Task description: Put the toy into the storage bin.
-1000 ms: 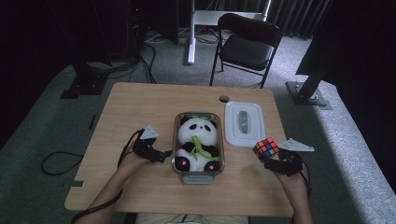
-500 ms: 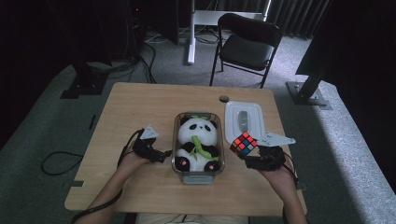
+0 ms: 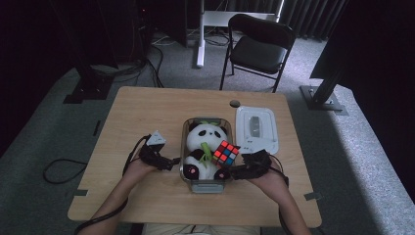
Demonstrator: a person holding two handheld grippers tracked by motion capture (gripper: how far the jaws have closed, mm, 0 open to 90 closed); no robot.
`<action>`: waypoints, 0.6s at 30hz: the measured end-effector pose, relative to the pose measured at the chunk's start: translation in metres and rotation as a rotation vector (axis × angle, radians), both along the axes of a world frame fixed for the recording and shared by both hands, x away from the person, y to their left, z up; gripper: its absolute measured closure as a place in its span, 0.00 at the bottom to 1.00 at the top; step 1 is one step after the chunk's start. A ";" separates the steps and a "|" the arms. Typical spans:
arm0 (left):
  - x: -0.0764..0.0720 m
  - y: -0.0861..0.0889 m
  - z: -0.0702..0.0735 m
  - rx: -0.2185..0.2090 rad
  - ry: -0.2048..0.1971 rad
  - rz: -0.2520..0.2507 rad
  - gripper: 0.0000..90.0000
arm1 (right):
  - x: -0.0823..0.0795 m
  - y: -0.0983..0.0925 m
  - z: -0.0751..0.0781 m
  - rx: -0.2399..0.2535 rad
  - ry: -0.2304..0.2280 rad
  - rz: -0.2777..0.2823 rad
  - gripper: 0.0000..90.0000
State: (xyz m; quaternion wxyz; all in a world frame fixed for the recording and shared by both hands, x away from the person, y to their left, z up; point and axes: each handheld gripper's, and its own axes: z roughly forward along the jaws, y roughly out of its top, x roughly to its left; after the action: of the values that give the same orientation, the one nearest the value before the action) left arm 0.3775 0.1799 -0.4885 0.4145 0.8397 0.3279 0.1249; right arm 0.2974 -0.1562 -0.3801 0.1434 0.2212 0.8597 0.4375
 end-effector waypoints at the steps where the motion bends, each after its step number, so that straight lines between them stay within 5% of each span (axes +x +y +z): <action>1: 0.000 0.000 0.000 -0.001 -0.004 -0.003 0.01 | 0.000 0.004 0.000 -0.007 0.003 0.017 0.37; 10: 0.000 0.003 0.003 -0.028 -0.035 -0.009 0.01 | 0.004 0.020 -0.006 -0.032 0.021 0.083 0.37; 18: 0.001 0.002 0.003 0.013 -0.018 0.012 0.01 | 0.001 0.024 -0.012 -0.069 0.043 0.143 0.37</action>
State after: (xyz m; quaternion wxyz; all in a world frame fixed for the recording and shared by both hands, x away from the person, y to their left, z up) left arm 0.3781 0.1815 -0.4850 0.4111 0.8393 0.3282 0.1371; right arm 0.2988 -0.1326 -0.3925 0.1008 0.1635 0.8908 0.4119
